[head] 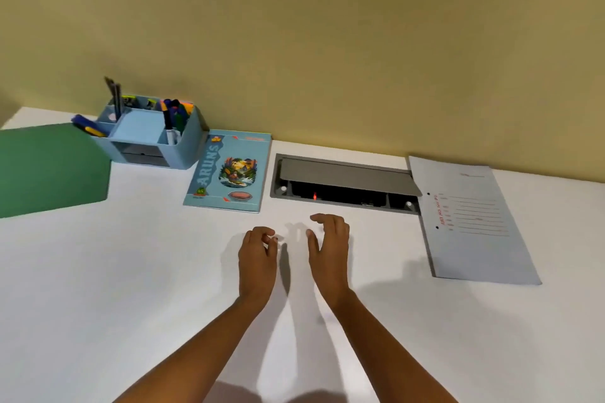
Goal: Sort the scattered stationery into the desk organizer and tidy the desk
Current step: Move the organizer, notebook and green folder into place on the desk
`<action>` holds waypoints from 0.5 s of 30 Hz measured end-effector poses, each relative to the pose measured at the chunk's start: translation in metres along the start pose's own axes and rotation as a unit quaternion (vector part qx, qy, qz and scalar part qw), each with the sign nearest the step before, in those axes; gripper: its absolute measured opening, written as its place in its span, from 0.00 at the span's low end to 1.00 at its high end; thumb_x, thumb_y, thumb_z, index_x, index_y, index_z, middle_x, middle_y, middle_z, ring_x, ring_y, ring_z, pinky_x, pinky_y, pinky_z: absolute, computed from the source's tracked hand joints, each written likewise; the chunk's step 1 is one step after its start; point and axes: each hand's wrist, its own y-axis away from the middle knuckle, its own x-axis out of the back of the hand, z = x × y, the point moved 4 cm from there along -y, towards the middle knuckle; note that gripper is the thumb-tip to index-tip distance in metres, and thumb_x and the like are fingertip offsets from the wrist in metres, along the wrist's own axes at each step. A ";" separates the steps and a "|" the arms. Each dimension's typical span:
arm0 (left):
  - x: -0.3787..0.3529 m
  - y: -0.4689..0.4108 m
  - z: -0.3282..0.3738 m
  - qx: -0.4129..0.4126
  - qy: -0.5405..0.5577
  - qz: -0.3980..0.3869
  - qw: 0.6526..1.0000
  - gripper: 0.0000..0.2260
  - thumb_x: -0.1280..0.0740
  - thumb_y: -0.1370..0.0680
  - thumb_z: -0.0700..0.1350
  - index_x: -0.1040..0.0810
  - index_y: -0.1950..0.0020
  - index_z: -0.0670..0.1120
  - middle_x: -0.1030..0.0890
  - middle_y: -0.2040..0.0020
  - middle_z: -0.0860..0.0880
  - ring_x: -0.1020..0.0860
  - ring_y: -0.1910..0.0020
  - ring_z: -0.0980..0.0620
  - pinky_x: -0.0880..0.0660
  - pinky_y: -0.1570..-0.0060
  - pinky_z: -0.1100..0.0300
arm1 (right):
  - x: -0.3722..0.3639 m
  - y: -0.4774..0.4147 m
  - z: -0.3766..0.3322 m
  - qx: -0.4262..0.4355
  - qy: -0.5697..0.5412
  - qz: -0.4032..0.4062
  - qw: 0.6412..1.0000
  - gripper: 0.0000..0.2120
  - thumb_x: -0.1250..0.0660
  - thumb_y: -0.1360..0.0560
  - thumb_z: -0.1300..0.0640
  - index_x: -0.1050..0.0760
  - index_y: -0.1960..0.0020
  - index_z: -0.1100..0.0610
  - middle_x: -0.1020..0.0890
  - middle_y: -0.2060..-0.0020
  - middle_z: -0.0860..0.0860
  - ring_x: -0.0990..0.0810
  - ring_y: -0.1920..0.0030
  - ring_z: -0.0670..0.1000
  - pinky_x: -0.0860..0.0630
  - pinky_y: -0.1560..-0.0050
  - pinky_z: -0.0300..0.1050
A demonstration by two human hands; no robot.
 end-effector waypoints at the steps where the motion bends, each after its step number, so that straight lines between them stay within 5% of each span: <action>1: 0.023 -0.006 -0.011 0.008 -0.001 0.021 1.000 0.07 0.33 0.22 0.42 0.24 0.45 0.43 0.20 0.47 0.45 0.24 0.51 0.51 0.28 0.46 0.61 | -0.018 0.002 -0.017 0.008 -0.011 -0.015 1.000 0.11 0.34 0.24 0.59 0.26 0.42 0.53 0.24 0.44 0.49 0.27 0.44 0.48 0.28 0.42 0.40; 11: 0.221 -0.058 -0.124 0.059 -0.014 0.156 0.986 0.06 0.40 0.21 0.37 0.24 0.49 0.43 0.20 0.53 0.49 0.22 0.55 0.52 0.31 0.54 0.61 | -0.190 0.019 -0.162 0.078 -0.043 -0.147 0.985 0.13 0.33 0.24 0.59 0.28 0.41 0.52 0.28 0.41 0.51 0.26 0.40 0.53 0.22 0.45 0.51; 15: 0.271 -0.084 -0.164 0.102 -0.044 0.151 0.982 0.07 0.38 0.21 0.40 0.24 0.45 0.42 0.19 0.47 0.45 0.21 0.50 0.47 0.32 0.52 0.61 | -0.251 0.013 -0.201 -0.001 -0.097 -0.266 0.959 0.26 0.29 0.27 0.62 0.36 0.33 0.54 0.30 0.39 0.54 0.28 0.41 0.52 0.27 0.40 0.44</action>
